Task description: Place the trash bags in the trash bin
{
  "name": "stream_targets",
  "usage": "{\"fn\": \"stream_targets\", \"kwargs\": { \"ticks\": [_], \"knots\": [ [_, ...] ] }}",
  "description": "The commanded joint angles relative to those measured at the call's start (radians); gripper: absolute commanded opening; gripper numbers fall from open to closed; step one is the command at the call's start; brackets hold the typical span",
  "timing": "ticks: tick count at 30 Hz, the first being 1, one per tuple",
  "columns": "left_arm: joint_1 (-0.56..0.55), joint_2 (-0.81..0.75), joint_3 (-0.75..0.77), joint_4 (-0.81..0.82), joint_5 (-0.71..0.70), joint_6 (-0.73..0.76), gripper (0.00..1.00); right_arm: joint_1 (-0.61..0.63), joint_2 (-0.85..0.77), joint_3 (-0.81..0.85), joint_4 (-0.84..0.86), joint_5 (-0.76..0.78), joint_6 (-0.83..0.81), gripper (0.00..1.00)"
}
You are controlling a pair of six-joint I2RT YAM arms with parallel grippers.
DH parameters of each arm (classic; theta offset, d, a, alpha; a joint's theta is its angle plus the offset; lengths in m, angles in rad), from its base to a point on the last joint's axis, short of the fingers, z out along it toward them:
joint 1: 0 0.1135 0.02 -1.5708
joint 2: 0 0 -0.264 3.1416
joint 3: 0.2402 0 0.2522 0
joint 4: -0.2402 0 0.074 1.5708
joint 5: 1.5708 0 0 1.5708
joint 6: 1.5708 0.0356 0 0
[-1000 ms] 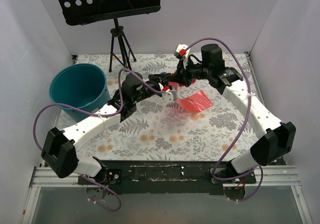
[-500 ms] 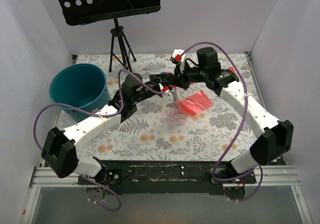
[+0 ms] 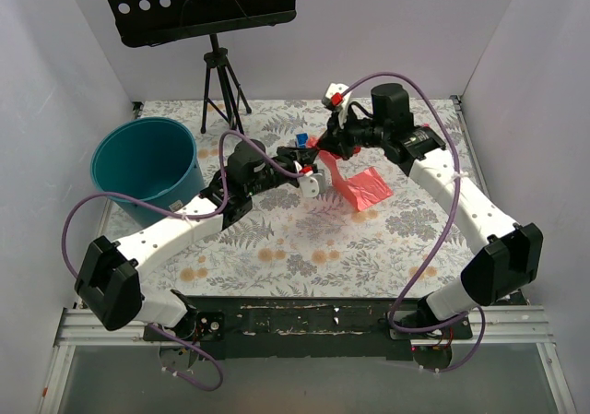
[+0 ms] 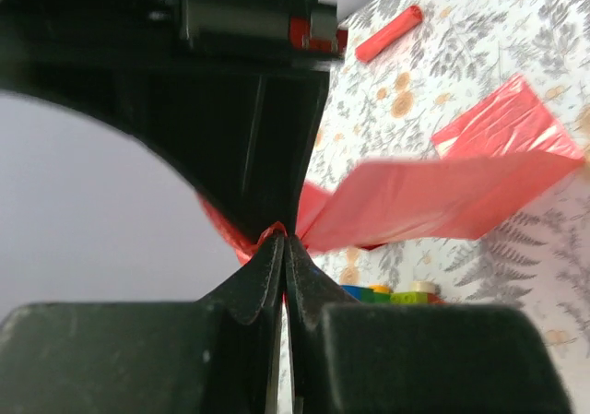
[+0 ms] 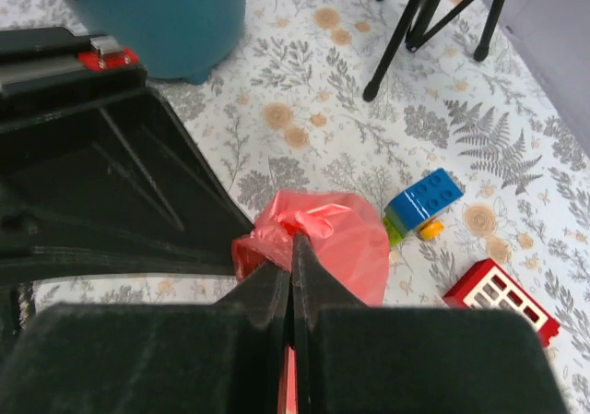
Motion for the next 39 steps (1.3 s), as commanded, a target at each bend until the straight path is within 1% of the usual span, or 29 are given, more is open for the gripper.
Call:
{"fn": "stream_targets", "kwargs": {
  "ticks": [1,2,4,6,8,13,15,20,22,24,26,27,29,31,35,37,39],
  "knots": [
    [0.000,0.030,0.053,0.072,-0.072,-0.060,0.00,0.088,-0.059,-0.036,0.070,-0.097,0.060,0.01],
    [0.005,0.045,0.072,0.091,-0.091,-0.082,0.00,0.088,-0.064,-0.045,0.083,-0.106,0.082,0.01],
    [0.012,0.064,0.095,0.107,-0.106,-0.103,0.00,0.088,-0.071,-0.062,0.075,-0.106,0.070,0.01],
    [0.014,0.061,0.093,0.135,-0.103,-0.111,0.00,0.088,-0.073,-0.077,0.057,-0.058,0.036,0.01],
    [0.012,0.044,0.084,0.153,-0.076,-0.125,0.00,0.087,-0.071,-0.091,0.047,-0.025,0.007,0.01],
    [0.014,-0.011,0.055,0.180,0.001,-0.169,0.00,0.085,-0.054,-0.097,0.034,-0.019,-0.018,0.01],
    [0.014,-0.010,0.052,0.161,-0.009,-0.154,0.00,0.085,-0.051,-0.073,0.026,-0.048,-0.015,0.01],
    [0.019,0.042,0.040,0.108,-0.101,-0.084,0.00,0.093,-0.053,0.011,0.027,-0.143,0.022,0.01],
    [0.020,0.058,0.043,0.050,-0.091,-0.070,0.00,0.085,-0.044,0.036,0.047,-0.165,0.065,0.01],
    [0.020,0.058,0.038,-0.015,-0.071,-0.053,0.00,0.052,-0.025,0.047,0.095,-0.198,0.146,0.01],
    [0.020,0.047,0.031,-0.037,-0.052,-0.044,0.00,0.016,-0.007,0.039,0.138,-0.198,0.204,0.01],
    [0.020,0.042,0.026,-0.034,-0.054,-0.044,0.00,0.009,-0.002,0.038,0.135,-0.195,0.195,0.01],
    [0.020,0.039,0.029,-0.011,-0.075,-0.042,0.00,0.007,0.004,0.027,0.103,-0.175,0.149,0.01],
    [0.023,0.044,0.035,0.046,-0.111,-0.051,0.00,0.007,-0.001,-0.001,0.092,-0.169,0.134,0.01],
    [0.046,0.084,0.081,0.132,-0.178,-0.077,0.00,0.051,-0.045,-0.031,0.031,-0.168,0.037,0.01],
    [0.068,0.114,0.112,0.164,-0.213,-0.117,0.00,0.056,-0.067,-0.044,0.043,-0.185,0.065,0.01],
    [0.089,0.134,0.141,0.219,-0.259,-0.201,0.00,0.051,-0.085,-0.064,0.053,-0.177,0.083,0.01]
  ]
}}
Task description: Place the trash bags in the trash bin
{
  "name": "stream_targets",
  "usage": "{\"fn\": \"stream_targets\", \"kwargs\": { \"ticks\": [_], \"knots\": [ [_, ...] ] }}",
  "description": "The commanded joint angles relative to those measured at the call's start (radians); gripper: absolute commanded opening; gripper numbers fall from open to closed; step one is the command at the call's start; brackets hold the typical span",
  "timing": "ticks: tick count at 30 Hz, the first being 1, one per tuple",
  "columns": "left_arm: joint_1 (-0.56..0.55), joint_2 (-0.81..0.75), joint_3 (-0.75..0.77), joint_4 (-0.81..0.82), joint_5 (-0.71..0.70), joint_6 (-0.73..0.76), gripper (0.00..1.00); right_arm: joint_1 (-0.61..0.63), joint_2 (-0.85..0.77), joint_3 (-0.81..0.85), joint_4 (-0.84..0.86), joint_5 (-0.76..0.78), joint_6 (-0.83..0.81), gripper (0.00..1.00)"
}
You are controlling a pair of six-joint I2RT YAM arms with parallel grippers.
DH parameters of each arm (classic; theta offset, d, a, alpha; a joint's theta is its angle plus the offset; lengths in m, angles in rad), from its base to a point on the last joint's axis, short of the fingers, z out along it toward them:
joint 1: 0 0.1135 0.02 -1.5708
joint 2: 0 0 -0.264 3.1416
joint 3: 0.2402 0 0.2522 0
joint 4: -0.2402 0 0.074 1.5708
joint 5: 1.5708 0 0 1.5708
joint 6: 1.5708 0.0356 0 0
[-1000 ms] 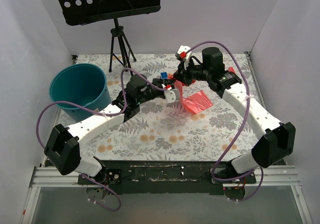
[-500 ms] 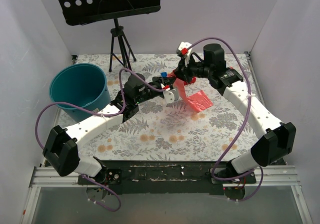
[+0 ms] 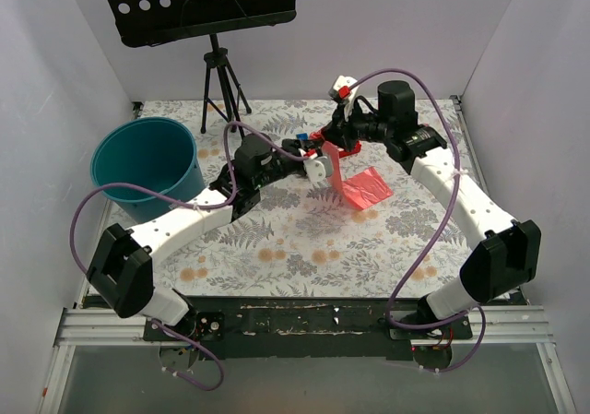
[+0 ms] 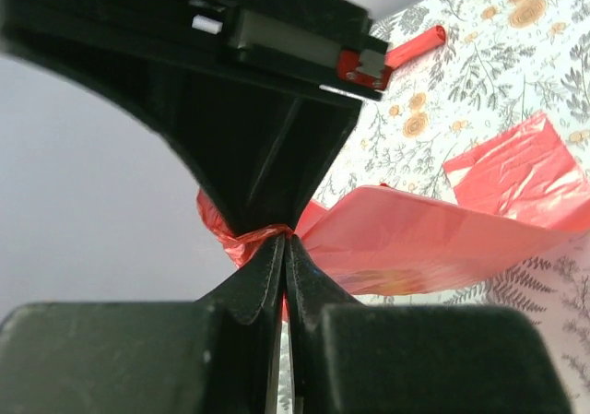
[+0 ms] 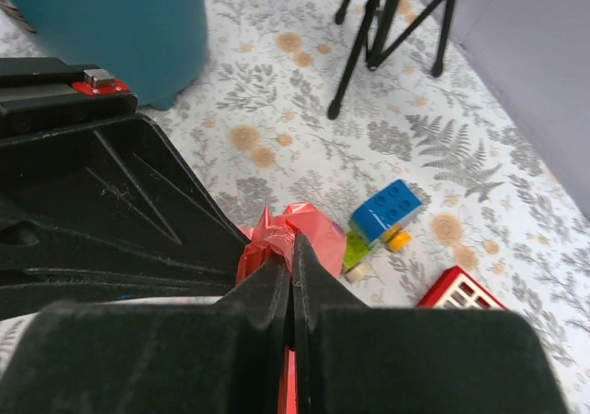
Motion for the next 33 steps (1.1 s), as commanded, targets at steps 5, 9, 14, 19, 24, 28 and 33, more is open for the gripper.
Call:
{"fn": "stream_targets", "kwargs": {
  "ticks": [5,9,14,19,24,28,33],
  "knots": [
    [0.114,0.023,0.099,0.293,-0.278,-0.310,0.33,-0.006,-0.137,-0.091,-0.021,-0.192,0.116,0.01],
    [0.127,-0.057,0.091,0.208,-0.220,-0.432,0.74,-0.035,-0.161,-0.101,-0.004,-0.189,0.142,0.01],
    [0.127,-0.219,0.059,-0.056,-0.071,-0.653,0.73,-0.055,-0.178,-0.091,0.007,-0.169,0.180,0.01],
    [0.122,-0.307,0.034,-0.246,0.171,-0.757,0.48,-0.061,-0.178,-0.102,0.036,-0.129,0.228,0.01],
    [0.119,-0.211,0.100,-0.271,0.248,-0.833,0.25,-0.064,-0.172,-0.101,0.071,-0.131,0.264,0.01],
    [0.119,-0.131,0.158,-0.273,0.305,-0.883,0.23,-0.064,-0.172,-0.095,0.076,-0.140,0.266,0.01],
    [0.119,-0.094,0.162,-0.214,0.306,-0.906,0.36,-0.064,-0.178,-0.096,0.073,-0.150,0.263,0.01]
  ]
}}
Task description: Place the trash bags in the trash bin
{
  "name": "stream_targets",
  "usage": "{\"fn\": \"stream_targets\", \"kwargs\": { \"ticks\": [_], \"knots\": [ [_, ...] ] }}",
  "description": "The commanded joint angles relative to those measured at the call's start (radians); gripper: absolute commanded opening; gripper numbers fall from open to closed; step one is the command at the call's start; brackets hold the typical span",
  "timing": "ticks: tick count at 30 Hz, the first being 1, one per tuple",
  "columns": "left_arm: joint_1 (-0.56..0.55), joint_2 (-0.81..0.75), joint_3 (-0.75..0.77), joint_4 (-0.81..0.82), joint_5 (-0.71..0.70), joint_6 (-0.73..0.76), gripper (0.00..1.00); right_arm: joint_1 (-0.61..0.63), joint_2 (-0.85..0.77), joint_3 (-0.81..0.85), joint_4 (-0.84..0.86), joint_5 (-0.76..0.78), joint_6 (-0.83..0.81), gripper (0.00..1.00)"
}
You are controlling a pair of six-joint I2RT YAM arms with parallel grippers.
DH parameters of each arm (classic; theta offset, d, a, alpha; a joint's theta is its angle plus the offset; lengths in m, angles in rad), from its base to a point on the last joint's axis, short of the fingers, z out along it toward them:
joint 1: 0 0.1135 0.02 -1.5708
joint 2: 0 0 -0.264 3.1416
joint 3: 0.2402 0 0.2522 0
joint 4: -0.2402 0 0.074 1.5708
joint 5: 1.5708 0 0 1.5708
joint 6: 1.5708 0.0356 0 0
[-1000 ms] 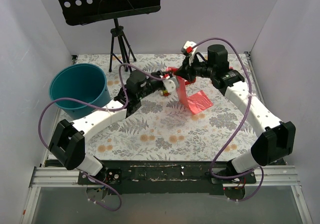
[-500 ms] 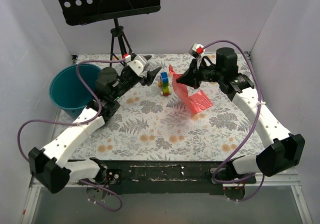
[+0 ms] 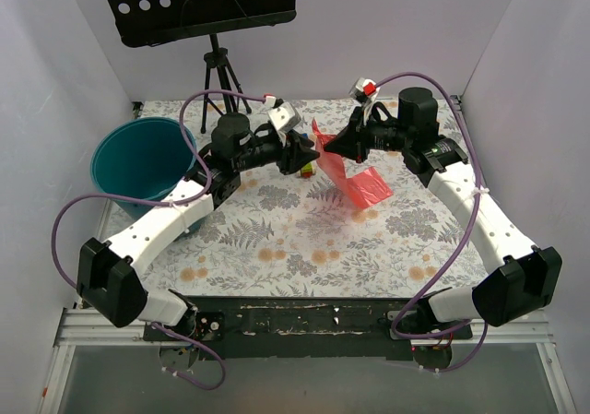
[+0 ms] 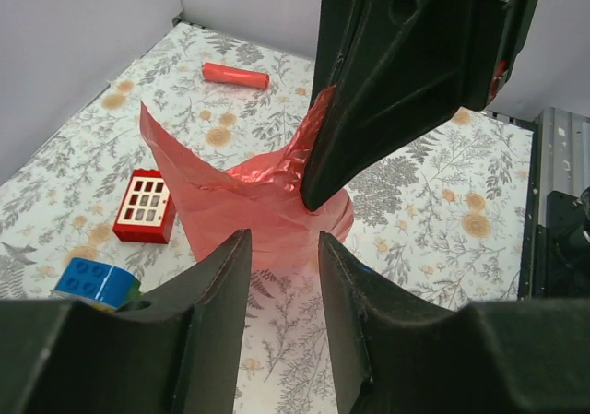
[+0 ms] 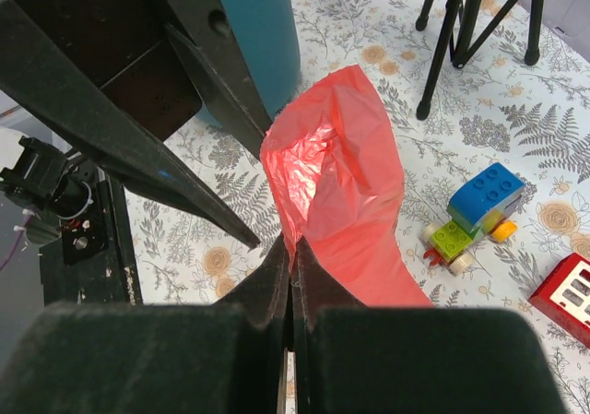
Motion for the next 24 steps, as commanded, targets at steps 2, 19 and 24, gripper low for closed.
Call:
{"fn": "stream_targets", "kwargs": {
  "ticks": [2,19,24],
  "knots": [
    [-0.002,-0.018,0.040,0.031,0.045,-0.050,0.39,-0.003,-0.032,0.005,0.041,-0.017,0.004,0.01],
    [-0.002,0.093,0.121,0.060,0.130,-0.084,0.31,-0.003,-0.042,0.007,-0.013,-0.054,-0.108,0.01],
    [0.012,0.129,0.164,0.028,0.116,-0.106,0.33,-0.003,-0.054,0.004,-0.024,-0.066,-0.132,0.01]
  ]
}}
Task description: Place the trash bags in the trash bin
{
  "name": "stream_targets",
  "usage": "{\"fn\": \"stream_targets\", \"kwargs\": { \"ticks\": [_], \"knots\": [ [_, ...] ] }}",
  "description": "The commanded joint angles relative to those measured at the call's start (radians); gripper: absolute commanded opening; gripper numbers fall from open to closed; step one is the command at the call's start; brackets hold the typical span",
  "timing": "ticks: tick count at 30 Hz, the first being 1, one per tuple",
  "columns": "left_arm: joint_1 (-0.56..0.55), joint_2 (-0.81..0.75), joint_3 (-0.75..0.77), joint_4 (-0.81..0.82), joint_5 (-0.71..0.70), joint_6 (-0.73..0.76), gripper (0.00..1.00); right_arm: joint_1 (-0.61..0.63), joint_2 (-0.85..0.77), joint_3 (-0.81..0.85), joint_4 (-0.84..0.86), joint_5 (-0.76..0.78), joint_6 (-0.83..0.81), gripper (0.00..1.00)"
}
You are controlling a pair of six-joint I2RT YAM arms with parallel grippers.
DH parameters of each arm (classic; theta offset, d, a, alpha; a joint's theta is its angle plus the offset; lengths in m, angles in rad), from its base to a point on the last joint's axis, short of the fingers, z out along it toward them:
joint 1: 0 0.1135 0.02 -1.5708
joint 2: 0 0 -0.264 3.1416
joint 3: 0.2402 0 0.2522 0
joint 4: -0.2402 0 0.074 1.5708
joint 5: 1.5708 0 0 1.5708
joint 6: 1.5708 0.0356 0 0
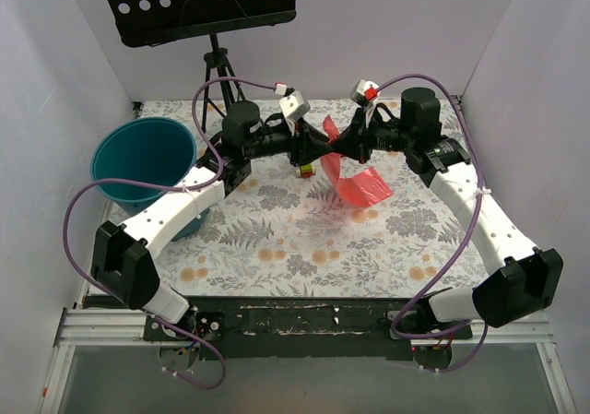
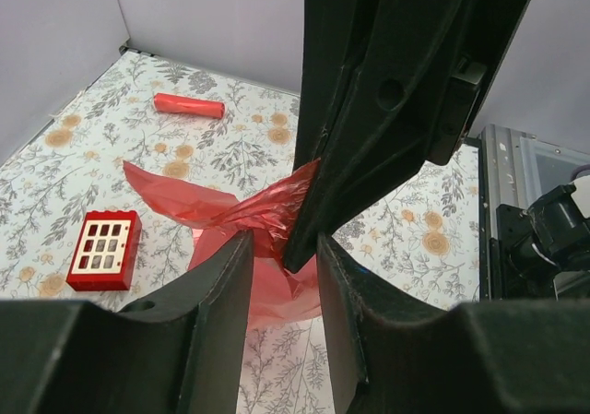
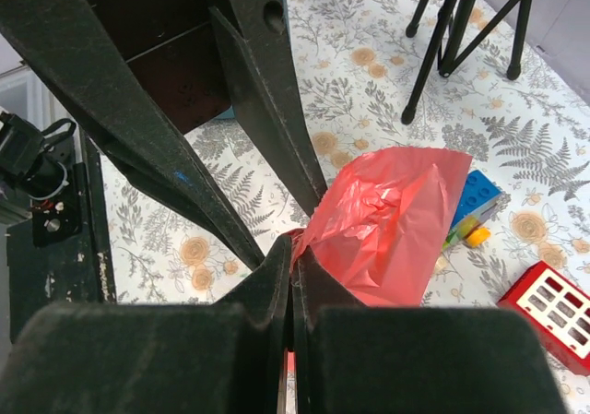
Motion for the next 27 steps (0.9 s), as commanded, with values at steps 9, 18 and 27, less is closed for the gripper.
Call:
{"fn": "stream_targets", "kwargs": {
  "ticks": [9,18,27],
  "knots": [
    [0.035,0.040,0.096,-0.007,0.094,-0.170,0.45,0.003,-0.047,0.007,-0.040,-0.053,-0.095,0.01],
    [0.058,0.076,0.121,-0.002,0.210,-0.260,0.31,0.002,-0.047,0.008,-0.052,-0.043,-0.115,0.01],
    [0.060,0.081,0.113,0.011,0.224,-0.246,0.11,0.002,-0.055,0.002,-0.068,-0.041,-0.129,0.01]
  ]
}}
